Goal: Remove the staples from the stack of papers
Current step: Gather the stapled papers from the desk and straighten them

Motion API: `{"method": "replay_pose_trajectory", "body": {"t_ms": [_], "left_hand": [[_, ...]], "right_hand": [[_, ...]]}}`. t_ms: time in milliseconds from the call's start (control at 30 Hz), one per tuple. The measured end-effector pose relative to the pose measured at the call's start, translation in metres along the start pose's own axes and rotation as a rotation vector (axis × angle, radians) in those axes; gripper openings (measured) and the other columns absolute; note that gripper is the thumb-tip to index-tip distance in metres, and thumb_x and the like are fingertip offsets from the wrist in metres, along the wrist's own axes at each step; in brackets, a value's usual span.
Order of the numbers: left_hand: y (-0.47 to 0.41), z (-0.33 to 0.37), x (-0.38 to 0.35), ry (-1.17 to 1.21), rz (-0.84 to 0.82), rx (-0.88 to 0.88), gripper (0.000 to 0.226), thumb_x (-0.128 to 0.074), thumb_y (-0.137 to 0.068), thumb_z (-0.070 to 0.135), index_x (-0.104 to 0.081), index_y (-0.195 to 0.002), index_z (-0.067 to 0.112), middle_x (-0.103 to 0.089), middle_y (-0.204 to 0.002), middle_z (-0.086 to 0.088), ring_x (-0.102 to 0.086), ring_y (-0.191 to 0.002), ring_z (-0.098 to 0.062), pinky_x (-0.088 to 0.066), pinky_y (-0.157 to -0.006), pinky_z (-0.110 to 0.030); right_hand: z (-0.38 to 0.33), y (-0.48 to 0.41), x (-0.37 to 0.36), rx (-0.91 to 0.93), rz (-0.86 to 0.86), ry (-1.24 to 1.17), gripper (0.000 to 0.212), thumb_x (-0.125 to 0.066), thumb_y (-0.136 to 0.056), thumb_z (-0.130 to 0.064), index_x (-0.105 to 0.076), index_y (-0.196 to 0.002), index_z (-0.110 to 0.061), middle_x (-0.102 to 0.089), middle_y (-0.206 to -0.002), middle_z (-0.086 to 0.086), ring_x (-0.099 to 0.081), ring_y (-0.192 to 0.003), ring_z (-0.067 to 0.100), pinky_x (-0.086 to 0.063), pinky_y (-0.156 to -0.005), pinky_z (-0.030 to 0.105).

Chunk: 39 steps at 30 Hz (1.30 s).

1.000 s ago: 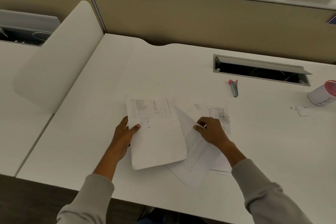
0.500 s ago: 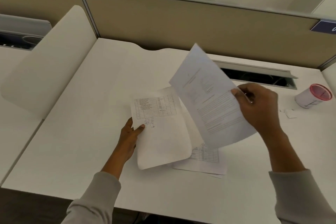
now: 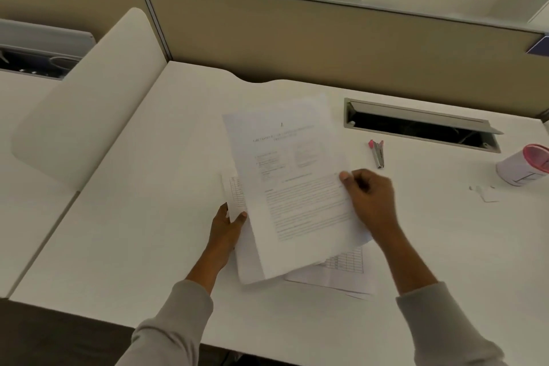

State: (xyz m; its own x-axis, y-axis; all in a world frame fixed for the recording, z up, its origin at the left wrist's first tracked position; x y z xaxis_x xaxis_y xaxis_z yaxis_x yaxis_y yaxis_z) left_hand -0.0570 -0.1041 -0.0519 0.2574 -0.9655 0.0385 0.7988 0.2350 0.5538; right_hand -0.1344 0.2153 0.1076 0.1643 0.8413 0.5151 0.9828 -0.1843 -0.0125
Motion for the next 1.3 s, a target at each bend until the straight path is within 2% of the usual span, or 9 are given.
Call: {"method": "replay_pose_trajectory", "body": {"t_ms": [133,267,400,533,767,867,967,1167,1300], "left_hand": [[-0.003,-0.01,-0.001,0.05,0.006,0.099,0.046,-0.054,-0.094,0.063,-0.062,-0.127,0.032,-0.071,-0.12,0.001,-0.067,-0.107,-0.02,-0.053,-0.098,-0.042],[0.002,-0.005,-0.003,0.227,0.052,0.124,0.06,-0.021,-0.094,0.076,-0.059,-0.122,0.038,-0.07,-0.109,0.006,-0.065,-0.106,-0.02,-0.05,-0.101,-0.043],[0.003,0.002,-0.001,0.084,0.061,0.053,0.046,-0.055,-0.094,0.059,-0.057,-0.131,0.033,-0.068,-0.124,0.002,-0.067,-0.107,-0.019,-0.055,-0.096,-0.047],[-0.001,-0.003,0.0,0.086,0.078,0.028,0.061,-0.071,-0.092,0.017,-0.043,-0.146,0.024,-0.06,-0.135,-0.002,-0.063,-0.111,-0.018,-0.054,-0.094,-0.038],[-0.012,-0.008,-0.011,0.323,0.041,0.102,0.055,-0.074,-0.089,0.013,-0.054,-0.139,0.023,-0.068,-0.126,-0.004,-0.066,-0.11,-0.026,-0.056,-0.094,-0.046],[-0.015,0.0,-0.016,0.368,0.029,0.09,0.052,-0.074,-0.089,0.015,-0.057,-0.137,0.025,-0.071,-0.122,-0.003,-0.067,-0.11,-0.027,-0.057,-0.092,-0.046],[-0.016,0.013,-0.02,0.323,0.051,0.052,0.044,-0.071,-0.092,0.018,-0.057,-0.132,0.028,-0.071,-0.118,0.002,-0.068,-0.106,-0.023,-0.058,-0.087,-0.041],[-0.015,0.028,-0.018,-0.017,0.293,0.004,0.032,-0.067,-0.094,0.016,-0.06,-0.125,0.018,-0.066,-0.112,0.001,-0.064,-0.099,-0.018,-0.051,-0.081,-0.03],[-0.018,0.024,-0.028,-0.21,0.347,0.012,0.037,-0.069,-0.09,0.024,-0.06,-0.126,0.019,-0.051,-0.13,-0.006,-0.054,-0.117,-0.027,-0.053,-0.094,-0.044]], "right_hand": [[0.04,0.018,-0.062,-0.113,-0.124,0.035,0.031,-0.068,-0.092,-0.03,-0.058,-0.063,-0.021,-0.059,-0.059,-0.007,-0.052,-0.057,0.005,-0.037,-0.057,0.019],[0.065,0.031,-0.092,-0.179,-0.164,0.084,0.038,-0.065,-0.094,-0.028,-0.049,-0.06,-0.028,-0.053,-0.057,-0.011,-0.049,-0.056,0.003,-0.031,-0.053,0.013],[0.074,0.031,-0.105,-0.107,-0.18,0.206,0.038,-0.066,-0.093,-0.026,-0.048,-0.06,-0.022,-0.05,-0.057,-0.009,-0.045,-0.053,0.004,-0.034,-0.056,0.016],[0.089,0.026,-0.106,-0.137,-0.184,0.299,0.027,-0.071,-0.087,-0.039,-0.067,-0.097,-0.015,-0.056,-0.098,-0.005,-0.058,-0.089,0.016,-0.048,-0.083,0.039],[0.085,0.016,-0.097,-0.3,-0.336,0.013,0.053,-0.072,-0.082,-0.054,-0.056,-0.121,-0.023,-0.064,-0.111,-0.008,-0.064,-0.097,0.012,-0.051,-0.078,0.027],[0.084,0.014,-0.1,-0.432,-0.426,-0.264,0.046,-0.075,-0.083,-0.044,-0.061,-0.119,-0.019,-0.072,-0.11,-0.001,-0.072,-0.093,0.017,-0.06,-0.081,0.036],[0.072,-0.001,-0.098,-0.369,-0.458,-0.316,0.037,-0.076,-0.084,-0.028,-0.067,-0.117,-0.014,-0.075,-0.109,0.004,-0.074,-0.092,0.019,-0.061,-0.083,0.04],[0.07,-0.037,-0.099,-0.153,-0.339,0.098,0.024,-0.075,-0.085,-0.025,-0.071,-0.105,-0.012,-0.073,-0.1,0.0,-0.068,-0.088,0.016,-0.052,-0.078,0.028],[0.091,-0.039,-0.11,-0.141,-0.266,0.336,0.04,-0.074,-0.085,-0.023,-0.064,-0.12,-0.005,-0.059,-0.121,0.013,-0.058,-0.105,0.025,-0.045,-0.088,0.03]]}}
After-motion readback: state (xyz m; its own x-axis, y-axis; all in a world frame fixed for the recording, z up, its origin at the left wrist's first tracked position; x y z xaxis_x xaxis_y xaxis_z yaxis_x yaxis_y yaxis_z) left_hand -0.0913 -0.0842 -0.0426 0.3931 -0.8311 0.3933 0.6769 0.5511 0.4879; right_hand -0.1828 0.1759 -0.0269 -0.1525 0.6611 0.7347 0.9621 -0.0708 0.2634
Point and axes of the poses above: each hand's wrist, its own y-axis away from the middle knuckle, its own x-axis out of the back of the hand, z = x × y, the point moved 9 cm from there along -y, towards the middle knuckle
